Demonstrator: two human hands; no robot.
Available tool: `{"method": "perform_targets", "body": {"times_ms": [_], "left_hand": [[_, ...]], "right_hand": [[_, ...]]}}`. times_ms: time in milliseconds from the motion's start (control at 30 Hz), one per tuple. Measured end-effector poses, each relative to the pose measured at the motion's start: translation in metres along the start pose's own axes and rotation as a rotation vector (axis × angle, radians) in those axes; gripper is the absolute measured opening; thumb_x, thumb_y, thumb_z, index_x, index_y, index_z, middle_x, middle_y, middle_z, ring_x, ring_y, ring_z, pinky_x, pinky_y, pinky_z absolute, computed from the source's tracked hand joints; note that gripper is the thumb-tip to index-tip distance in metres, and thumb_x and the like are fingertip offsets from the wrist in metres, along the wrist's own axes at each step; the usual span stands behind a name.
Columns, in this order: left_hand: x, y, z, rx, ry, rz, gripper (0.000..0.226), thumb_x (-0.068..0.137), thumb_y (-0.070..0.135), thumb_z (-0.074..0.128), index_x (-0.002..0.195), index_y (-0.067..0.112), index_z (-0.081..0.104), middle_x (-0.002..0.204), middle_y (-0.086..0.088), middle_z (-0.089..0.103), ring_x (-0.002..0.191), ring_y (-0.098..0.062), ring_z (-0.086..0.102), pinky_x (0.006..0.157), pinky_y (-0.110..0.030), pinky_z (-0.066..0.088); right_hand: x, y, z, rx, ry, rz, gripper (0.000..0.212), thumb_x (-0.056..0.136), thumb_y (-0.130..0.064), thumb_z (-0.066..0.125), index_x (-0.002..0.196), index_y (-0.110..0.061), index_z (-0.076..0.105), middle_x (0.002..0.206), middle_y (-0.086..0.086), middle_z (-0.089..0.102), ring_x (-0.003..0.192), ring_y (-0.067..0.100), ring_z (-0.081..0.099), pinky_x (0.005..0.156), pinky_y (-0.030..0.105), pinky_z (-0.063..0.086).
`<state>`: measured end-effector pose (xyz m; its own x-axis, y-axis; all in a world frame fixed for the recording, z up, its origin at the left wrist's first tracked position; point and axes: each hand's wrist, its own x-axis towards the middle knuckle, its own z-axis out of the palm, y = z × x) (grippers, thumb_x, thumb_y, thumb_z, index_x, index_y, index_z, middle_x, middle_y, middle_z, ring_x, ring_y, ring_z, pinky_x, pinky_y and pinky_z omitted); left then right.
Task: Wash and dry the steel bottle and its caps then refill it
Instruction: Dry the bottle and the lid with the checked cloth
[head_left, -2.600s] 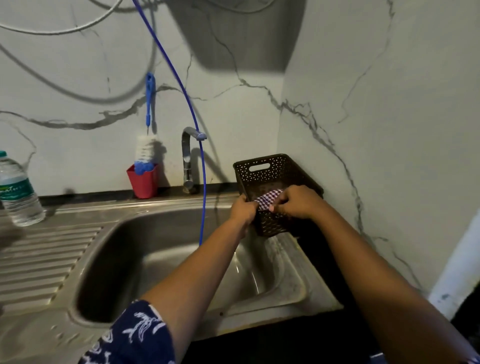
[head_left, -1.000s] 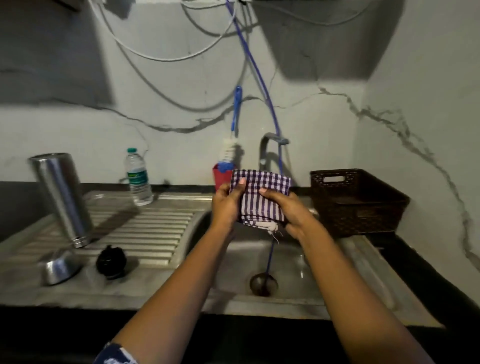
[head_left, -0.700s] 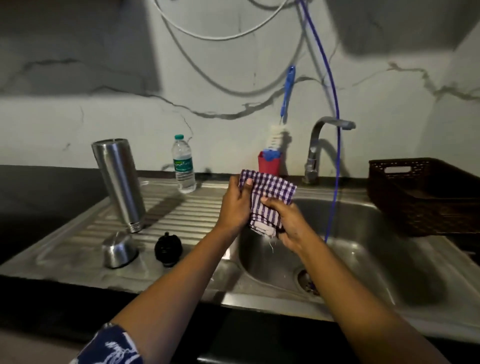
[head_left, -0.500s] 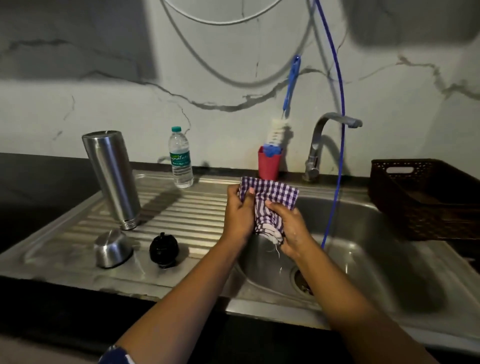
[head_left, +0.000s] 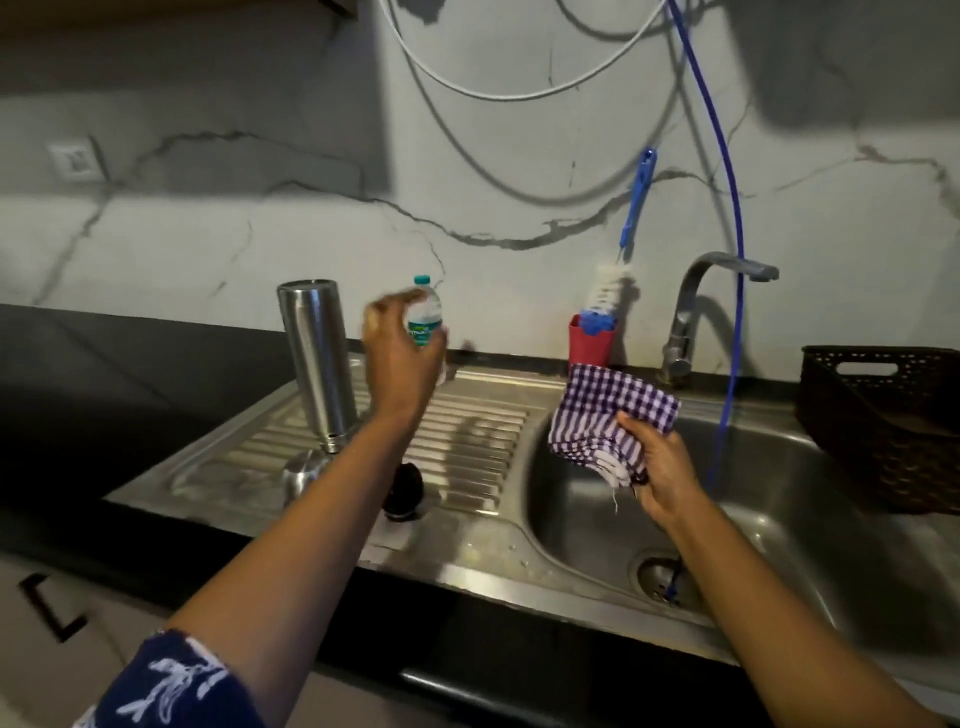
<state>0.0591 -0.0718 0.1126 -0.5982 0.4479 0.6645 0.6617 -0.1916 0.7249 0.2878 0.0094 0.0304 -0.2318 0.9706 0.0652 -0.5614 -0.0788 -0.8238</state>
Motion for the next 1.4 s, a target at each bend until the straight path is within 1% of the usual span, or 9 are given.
{"method": "perform_targets", "body": {"times_ms": [200, 367, 700, 900, 1033, 1133, 1267, 1333, 1400], "left_hand": [[0.08, -0.023, -0.048, 0.306, 0.192, -0.326, 0.098, 0.076, 0.035, 0.078, 0.15, 0.032, 0.014, 0.158, -0.015, 0.007, 0.145, -0.035, 0.007, 0.115, -0.055, 0.017], [0.099, -0.052, -0.061, 0.217, 0.023, -0.475, 0.114, 0.069, 0.04, 0.083, 0.152, 0.028, 0.005, 0.147, -0.018, 0.037, 0.135, -0.039, 0.034, 0.108, -0.056, 0.031], [0.082, -0.014, -0.054, 0.276, 0.041, -0.253, 0.084, 0.063, 0.045, 0.085, 0.131, 0.016, 0.045, 0.128, -0.005, 0.058, 0.113, -0.028, 0.057, 0.091, -0.041, 0.048], [0.057, 0.035, 0.005, -0.391, -0.036, -0.418, 0.074, 0.052, 0.041, 0.088, 0.111, 0.017, 0.05, 0.11, -0.004, 0.058, 0.098, -0.022, 0.061, 0.073, -0.041, 0.059], [0.001, 0.05, 0.065, -0.832, -0.142, -0.727, 0.031, 0.074, 0.024, 0.077, 0.095, 0.011, 0.058, 0.092, -0.01, 0.059, 0.085, -0.024, 0.06, 0.054, -0.037, 0.056], [-0.038, 0.05, 0.101, -0.971, -0.217, -0.943, 0.025, 0.08, 0.026, 0.072, 0.097, 0.015, 0.058, 0.098, -0.011, 0.061, 0.093, -0.025, 0.06, 0.064, -0.043, 0.057], [-0.067, 0.044, 0.122, -1.049, -0.285, -1.018, 0.026, 0.085, 0.025, 0.067, 0.106, 0.015, 0.057, 0.099, -0.014, 0.061, 0.086, -0.026, 0.062, 0.048, -0.039, 0.057], [-0.073, 0.037, 0.124, -0.977, -0.323, -1.064, 0.02, 0.086, 0.028, 0.065, 0.099, 0.015, 0.057, 0.096, -0.014, 0.06, 0.083, -0.025, 0.06, 0.044, -0.038, 0.056], [-0.078, 0.032, 0.124, -0.881, -0.42, -1.128, 0.019, 0.088, 0.034, 0.062, 0.091, 0.016, 0.056, 0.09, -0.013, 0.059, 0.08, -0.024, 0.059, 0.044, -0.037, 0.055]], "right_hand": [[-0.002, 0.016, 0.011, -0.106, -0.016, -0.006, 0.014, 0.086, 0.0, 0.057, 0.093, -0.011, 0.063, 0.072, 0.0, 0.073, 0.065, 0.013, 0.07, 0.058, 0.024, 0.057], [-0.001, 0.024, 0.009, -0.18, -0.041, 0.018, 0.014, 0.087, -0.001, 0.057, 0.095, -0.01, 0.063, 0.074, 0.003, 0.074, 0.066, 0.015, 0.07, 0.058, 0.026, 0.058], [0.004, 0.031, 0.011, -0.195, 0.026, 0.058, 0.03, 0.086, -0.005, 0.062, 0.115, -0.005, 0.056, 0.1, 0.014, 0.069, 0.083, 0.023, 0.067, 0.059, 0.027, 0.058], [0.011, -0.009, 0.001, -0.07, 0.292, -0.078, 0.036, 0.088, -0.003, 0.058, 0.124, -0.001, 0.052, 0.096, 0.01, 0.064, 0.077, 0.018, 0.061, 0.068, 0.031, 0.054], [0.018, -0.056, -0.032, 0.069, 0.404, -0.179, 0.035, 0.09, -0.005, 0.056, 0.125, -0.009, 0.053, 0.116, 0.015, 0.061, 0.085, 0.02, 0.061, 0.088, 0.042, 0.051], [0.016, -0.077, -0.051, 0.018, 0.341, -0.235, 0.023, 0.088, -0.024, 0.063, 0.109, -0.015, 0.058, 0.105, 0.008, 0.066, 0.078, 0.012, 0.064, 0.077, 0.031, 0.055], [0.009, -0.088, -0.074, -0.275, 0.032, -0.232, 0.101, 0.045, -0.084, 0.065, 0.121, -0.018, 0.054, 0.1, -0.003, 0.072, 0.078, 0.003, 0.066, 0.069, 0.029, 0.057], [0.007, -0.091, -0.088, -0.439, -0.082, -0.3, 0.108, 0.044, -0.086, 0.063, 0.13, -0.022, 0.043, 0.104, -0.017, 0.068, 0.088, -0.008, 0.062, 0.074, 0.018, 0.054], [0.002, -0.099, -0.097, -0.756, -0.161, -0.502, 0.08, 0.066, -0.061, 0.067, 0.132, -0.025, 0.04, 0.122, -0.012, 0.061, 0.105, -0.011, 0.055, 0.089, 0.01, 0.043]]}}
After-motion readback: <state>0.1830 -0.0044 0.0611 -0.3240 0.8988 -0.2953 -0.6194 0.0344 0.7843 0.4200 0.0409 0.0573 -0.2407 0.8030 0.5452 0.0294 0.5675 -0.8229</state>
